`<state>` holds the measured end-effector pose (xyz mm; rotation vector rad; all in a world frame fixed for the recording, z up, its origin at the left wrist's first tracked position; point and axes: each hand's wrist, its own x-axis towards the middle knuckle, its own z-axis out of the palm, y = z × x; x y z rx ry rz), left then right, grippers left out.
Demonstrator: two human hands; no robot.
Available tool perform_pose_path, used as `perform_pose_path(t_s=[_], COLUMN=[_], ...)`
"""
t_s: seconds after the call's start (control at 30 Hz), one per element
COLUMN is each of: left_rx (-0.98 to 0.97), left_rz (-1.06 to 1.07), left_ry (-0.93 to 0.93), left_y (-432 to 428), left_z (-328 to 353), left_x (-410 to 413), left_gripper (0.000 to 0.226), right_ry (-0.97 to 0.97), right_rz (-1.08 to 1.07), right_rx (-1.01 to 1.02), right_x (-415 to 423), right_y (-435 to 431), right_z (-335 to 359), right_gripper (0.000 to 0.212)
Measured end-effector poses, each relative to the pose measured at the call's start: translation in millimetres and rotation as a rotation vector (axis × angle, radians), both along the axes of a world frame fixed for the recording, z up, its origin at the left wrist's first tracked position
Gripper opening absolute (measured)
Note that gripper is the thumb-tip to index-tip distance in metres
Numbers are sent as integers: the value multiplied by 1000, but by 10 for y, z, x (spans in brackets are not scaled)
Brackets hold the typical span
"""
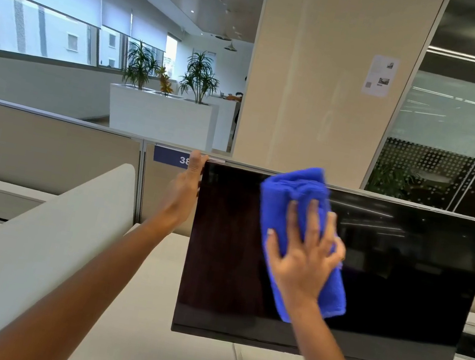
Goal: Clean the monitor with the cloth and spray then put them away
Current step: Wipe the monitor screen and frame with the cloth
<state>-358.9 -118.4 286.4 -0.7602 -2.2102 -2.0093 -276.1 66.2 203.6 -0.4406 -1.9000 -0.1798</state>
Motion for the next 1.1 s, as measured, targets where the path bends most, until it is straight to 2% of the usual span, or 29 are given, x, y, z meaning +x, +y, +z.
perform_pose_path(t_s=[0.1,0.17,0.27,0.33,0.47,0.63,0.8,0.87,0.97,1.1], left_rx=[25,30,19,18,54,121,121,158,153,103], left_rz=[-26,-27,-14,-4,-8,-4,-21,-33,-63,-39], left_ry=[-25,-27,-11,-4,-11,-25,-9,-15,12,14], left_y=[2,2,7,18,25,10,-3,11,15,5], left_z=[-15,-28,-52,-52,-83,-104,-193,-277,-447,-645], left_x=[7,14,12,3,7,38,62,104,179,248], left_gripper=[56,56,56,56,58,56,74,74,71,74], right_ry=[58,131,235,255,168,3,-41,-50,-31,40], right_rz=[-101,-94,-68,-69,-7,140,160,157,76,-72], right_rx=[-175,-337,-502,-527,-401,-132,122,203,182,-110], right_x=[230,309,224,82,-226,-453,-387,-279,-42,357], right_y=[493,650,529,249,-467,-1151,-959,-722,-242,468], right_z=[27,57,131,192,156,-232,-372,-390,-451,-493], right_gripper=[55,56,54,51,51,52,51,49,48,51])
